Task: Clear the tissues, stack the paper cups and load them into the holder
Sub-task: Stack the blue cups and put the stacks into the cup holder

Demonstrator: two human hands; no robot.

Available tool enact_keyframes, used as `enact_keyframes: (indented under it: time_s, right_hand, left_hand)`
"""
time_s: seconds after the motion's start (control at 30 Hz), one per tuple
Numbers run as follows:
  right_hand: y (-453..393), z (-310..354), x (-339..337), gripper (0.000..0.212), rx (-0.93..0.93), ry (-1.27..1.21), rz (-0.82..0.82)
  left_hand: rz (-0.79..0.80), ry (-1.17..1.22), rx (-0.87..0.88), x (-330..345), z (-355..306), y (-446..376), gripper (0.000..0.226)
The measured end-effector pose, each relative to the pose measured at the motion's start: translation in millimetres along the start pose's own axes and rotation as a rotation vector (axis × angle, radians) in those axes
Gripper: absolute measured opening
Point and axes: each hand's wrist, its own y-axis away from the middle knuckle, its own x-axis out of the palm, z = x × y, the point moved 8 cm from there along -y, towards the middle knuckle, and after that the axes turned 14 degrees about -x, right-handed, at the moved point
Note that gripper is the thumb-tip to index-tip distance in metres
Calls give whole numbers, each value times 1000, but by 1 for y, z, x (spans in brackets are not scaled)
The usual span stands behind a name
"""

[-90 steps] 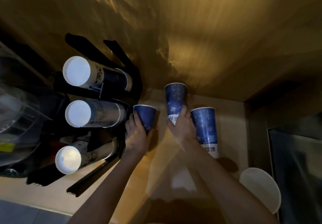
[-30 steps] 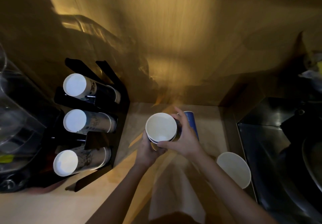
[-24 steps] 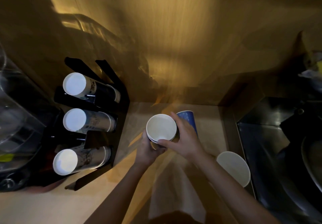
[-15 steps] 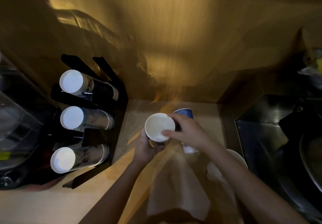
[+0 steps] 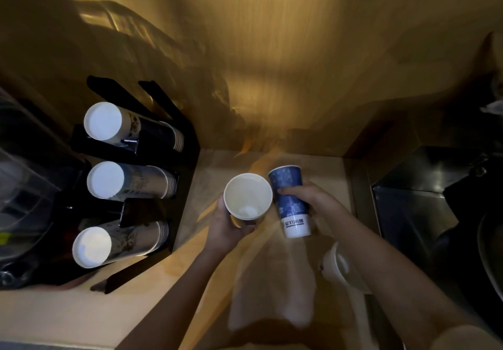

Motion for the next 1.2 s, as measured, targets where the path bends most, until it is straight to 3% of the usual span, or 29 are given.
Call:
enact_keyframes:
  time_s: [0.1,0.2,0.33,0.47,0.57,0.73,0.93,1.2]
  right_hand:
    - [6,4,-1,39,5,-88,-12]
    - [11,18,-9,49,-54,-169,-42]
    - [31,73,-25,29,-312,-137,-79]
    - [74,143,-37,52,-633,-7,-172]
    - [106,170,-32,46,-772,-101,-159]
    - [115,153,4,68,-799,-193,-99]
    - [108,113,31,78,-789,78,-83]
    - [103,88,42,72,-821,278,-91]
  left_hand:
    - [0,0,13,0,-1,0,94]
    - [4,10,7,0,-1,1,92]
    - [-9,20,12,0,-2,1,89]
    - [-6,-8,30,-1,-4,1,92]
    - [-7,-29,37,-1,-5,2,93]
    - [-19,-20,63,0,-5,2,95]
    - [-17,-16,70,1,-2,1,98]
    - [11,-25,41,4,2,0,97]
